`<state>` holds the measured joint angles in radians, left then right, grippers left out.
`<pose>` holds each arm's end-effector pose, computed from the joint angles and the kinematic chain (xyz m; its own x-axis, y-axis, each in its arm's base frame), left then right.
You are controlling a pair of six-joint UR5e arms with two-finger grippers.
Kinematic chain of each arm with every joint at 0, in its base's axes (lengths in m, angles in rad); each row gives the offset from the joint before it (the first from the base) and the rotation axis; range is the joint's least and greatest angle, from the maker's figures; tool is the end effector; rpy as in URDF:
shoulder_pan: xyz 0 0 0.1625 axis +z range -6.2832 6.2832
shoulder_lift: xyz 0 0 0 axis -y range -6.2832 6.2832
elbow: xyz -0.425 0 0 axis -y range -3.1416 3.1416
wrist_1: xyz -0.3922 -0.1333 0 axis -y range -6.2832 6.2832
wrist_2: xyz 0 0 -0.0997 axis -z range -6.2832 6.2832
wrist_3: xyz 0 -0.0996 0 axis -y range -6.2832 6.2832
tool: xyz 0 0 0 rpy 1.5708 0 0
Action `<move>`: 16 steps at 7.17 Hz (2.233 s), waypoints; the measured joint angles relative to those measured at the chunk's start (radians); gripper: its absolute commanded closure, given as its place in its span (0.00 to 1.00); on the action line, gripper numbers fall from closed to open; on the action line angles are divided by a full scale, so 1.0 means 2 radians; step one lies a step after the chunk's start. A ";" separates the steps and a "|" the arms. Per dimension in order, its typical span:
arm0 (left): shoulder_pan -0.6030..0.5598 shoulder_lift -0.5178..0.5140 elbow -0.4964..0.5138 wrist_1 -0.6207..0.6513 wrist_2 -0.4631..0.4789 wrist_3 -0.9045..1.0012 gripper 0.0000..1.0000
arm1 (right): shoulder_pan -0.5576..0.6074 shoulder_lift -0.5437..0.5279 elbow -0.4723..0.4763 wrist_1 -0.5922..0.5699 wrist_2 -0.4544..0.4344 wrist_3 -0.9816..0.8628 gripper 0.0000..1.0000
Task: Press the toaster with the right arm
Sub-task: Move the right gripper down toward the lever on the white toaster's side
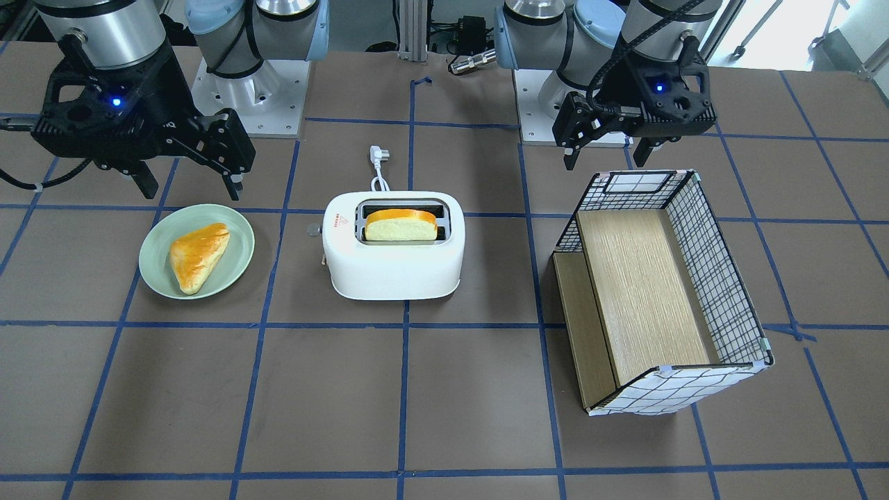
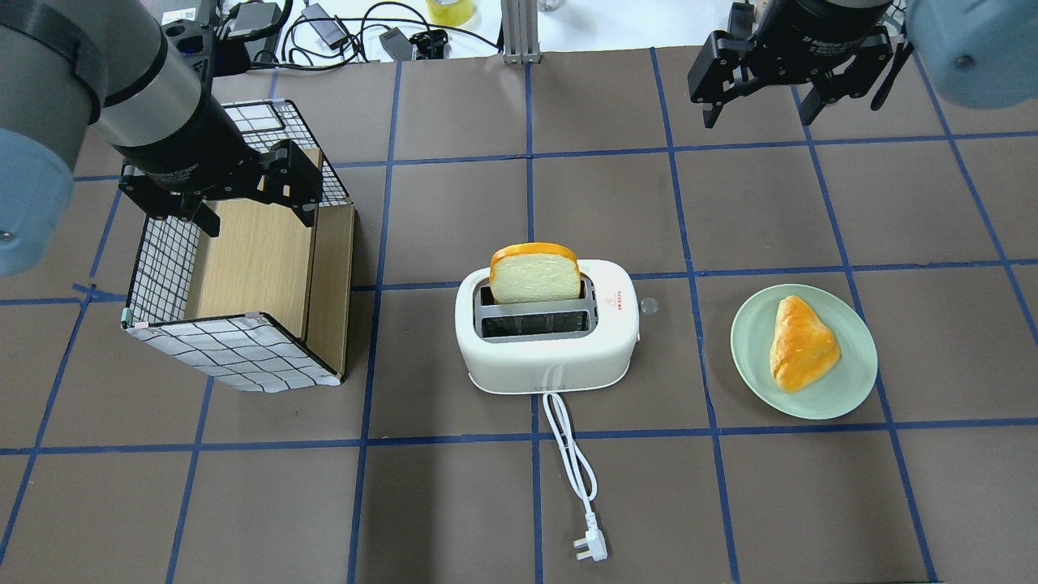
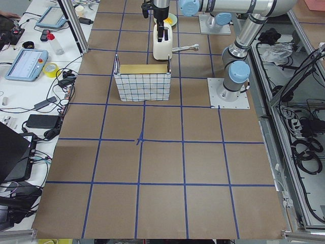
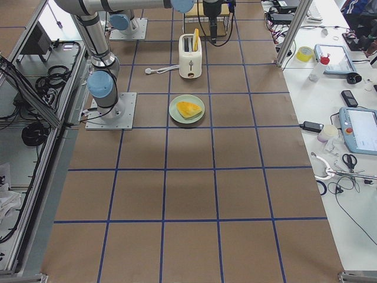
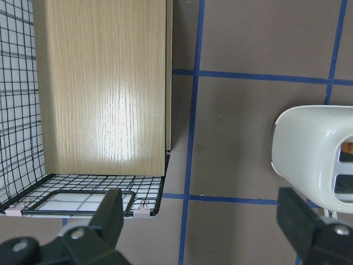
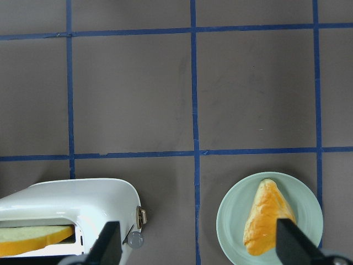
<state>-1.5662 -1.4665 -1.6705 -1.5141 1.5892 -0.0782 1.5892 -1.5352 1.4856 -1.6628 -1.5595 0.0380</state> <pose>-0.1294 -0.4542 0.4937 -0.9964 -0.0837 -0.0135 -0.0827 0.9946 -0.0625 0.1440 -0.5170 0.5221 -0.9997 0.0176 -0.0165 0.0198 0.9899 -0.1406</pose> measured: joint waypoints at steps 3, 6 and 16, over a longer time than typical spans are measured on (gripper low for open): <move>0.000 0.000 0.000 0.000 0.000 0.000 0.00 | 0.000 -0.001 0.000 0.000 0.000 0.000 0.01; 0.000 0.000 0.000 0.000 0.000 0.000 0.00 | -0.001 0.000 -0.002 0.010 0.003 0.002 1.00; 0.000 0.000 0.000 0.000 0.000 0.000 0.00 | -0.109 0.001 0.188 0.034 0.335 -0.147 1.00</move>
<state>-1.5662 -1.4665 -1.6705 -1.5140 1.5892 -0.0782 1.3718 -1.5340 1.8622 -1.5942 -0.8900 -0.2564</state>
